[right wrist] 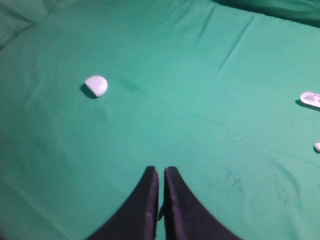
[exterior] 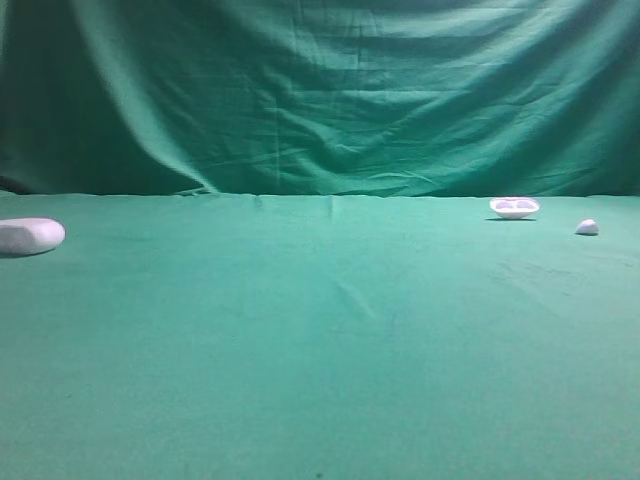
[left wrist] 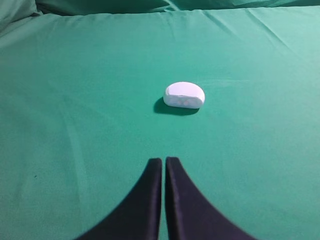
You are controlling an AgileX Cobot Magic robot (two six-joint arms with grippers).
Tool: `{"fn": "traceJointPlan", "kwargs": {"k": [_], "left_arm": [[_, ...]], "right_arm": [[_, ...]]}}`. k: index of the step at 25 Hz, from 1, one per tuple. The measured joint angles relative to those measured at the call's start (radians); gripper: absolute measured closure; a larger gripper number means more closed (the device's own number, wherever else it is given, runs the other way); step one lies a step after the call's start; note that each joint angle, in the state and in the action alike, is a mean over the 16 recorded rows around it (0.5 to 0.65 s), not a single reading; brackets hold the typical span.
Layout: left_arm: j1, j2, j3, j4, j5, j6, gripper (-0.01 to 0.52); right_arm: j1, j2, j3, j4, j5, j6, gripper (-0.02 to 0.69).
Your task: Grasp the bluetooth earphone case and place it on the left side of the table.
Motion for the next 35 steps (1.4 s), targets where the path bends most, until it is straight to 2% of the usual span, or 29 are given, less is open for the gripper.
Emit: {"fn": "traceJointPlan", "kwargs": {"k": [7, 15, 21, 27, 35], "left_arm": [[0.000, 0.000, 0.000, 0.000, 0.000, 0.000, 0.514], [0.000, 0.000, 0.000, 0.000, 0.000, 0.000, 0.514], [0.000, 0.000, 0.000, 0.000, 0.000, 0.000, 0.514], [0.000, 0.000, 0.000, 0.000, 0.000, 0.000, 0.514], [0.000, 0.000, 0.000, 0.000, 0.000, 0.000, 0.514]], "right_arm": [[-0.103, -0.120, 0.156, -0.061, -0.109, -0.003, 0.665], [-0.347, -0.304, 0.493, -0.086, -0.360, 0.000, 0.665], [-0.504, -0.458, 0.737, -0.071, -0.477, 0.006, 0.665], [-0.573, -0.568, 0.890, -0.048, -0.523, 0.012, 0.665], [-0.589, -0.611, 0.960, -0.026, -0.547, 0.014, 0.665]]}}
